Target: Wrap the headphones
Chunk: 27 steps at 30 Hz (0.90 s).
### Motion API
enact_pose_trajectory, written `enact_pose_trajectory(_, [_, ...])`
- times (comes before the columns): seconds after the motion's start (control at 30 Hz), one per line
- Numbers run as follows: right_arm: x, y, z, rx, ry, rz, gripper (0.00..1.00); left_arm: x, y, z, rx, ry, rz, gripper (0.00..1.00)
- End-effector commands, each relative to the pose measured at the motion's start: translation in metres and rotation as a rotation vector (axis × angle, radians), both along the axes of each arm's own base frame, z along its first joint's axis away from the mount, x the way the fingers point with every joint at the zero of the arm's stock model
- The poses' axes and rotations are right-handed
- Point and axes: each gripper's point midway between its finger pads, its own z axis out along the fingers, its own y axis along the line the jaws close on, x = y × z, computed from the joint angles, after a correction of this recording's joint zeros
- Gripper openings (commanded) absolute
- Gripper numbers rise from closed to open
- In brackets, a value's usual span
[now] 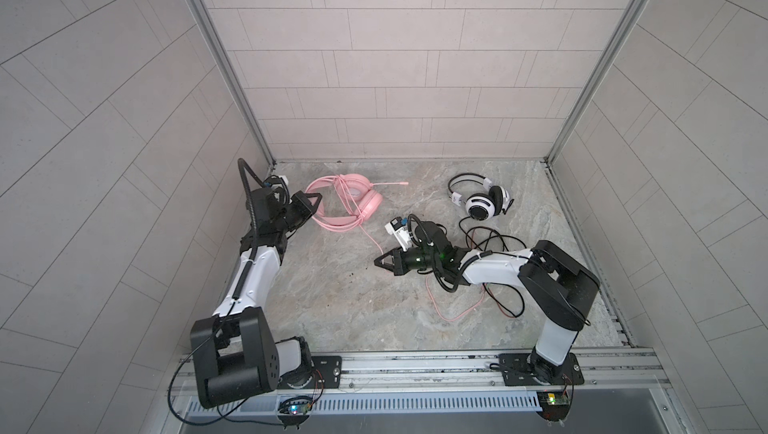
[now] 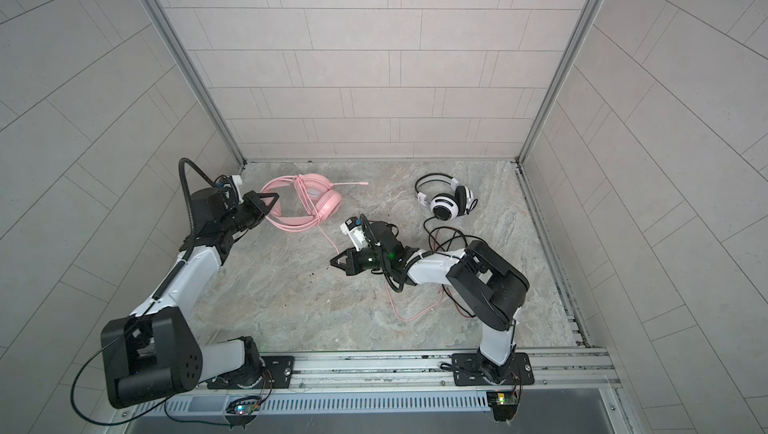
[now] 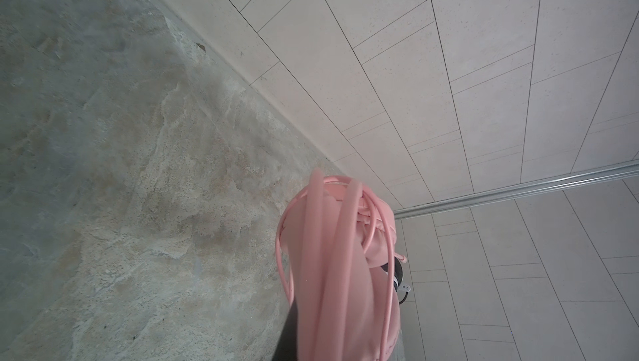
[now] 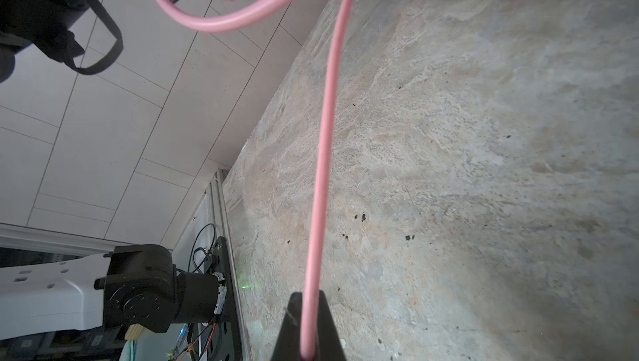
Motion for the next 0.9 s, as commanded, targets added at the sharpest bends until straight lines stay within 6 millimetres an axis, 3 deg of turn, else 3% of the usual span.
enact_pose_trajectory(0.0, [-0.010, -0.018, -0.009, -0.202, -0.075, 0.015, 0.00, 0.009, 0.007, 0.033, 0.043, -0.095, 0.016, 0.00])
enact_pose_trajectory(0.2, [-0.005, -0.024, 0.010, -0.243, -0.143, 0.002, 0.00, 0.006, 0.000, 0.031, 0.104, -0.086, -0.011, 0.00])
enact_pose_trajectory(0.47, [-0.010, -0.027, 0.005, -0.272, -0.142, 0.017, 0.01, -0.005, 0.001, 0.032, 0.247, -0.053, 0.017, 0.00])
enact_pose_trajectory(0.67, [-0.031, -0.019, 0.017, -0.342, -0.203, 0.116, 0.04, -0.015, -0.019, 0.036, 0.409, -0.051, -0.030, 0.00])
enact_pose_trajectory(0.87, [-0.019, -0.035, 0.047, -0.451, -0.343, 0.092, 0.04, -0.023, -0.039, 0.039, 0.518, -0.074, -0.091, 0.00])
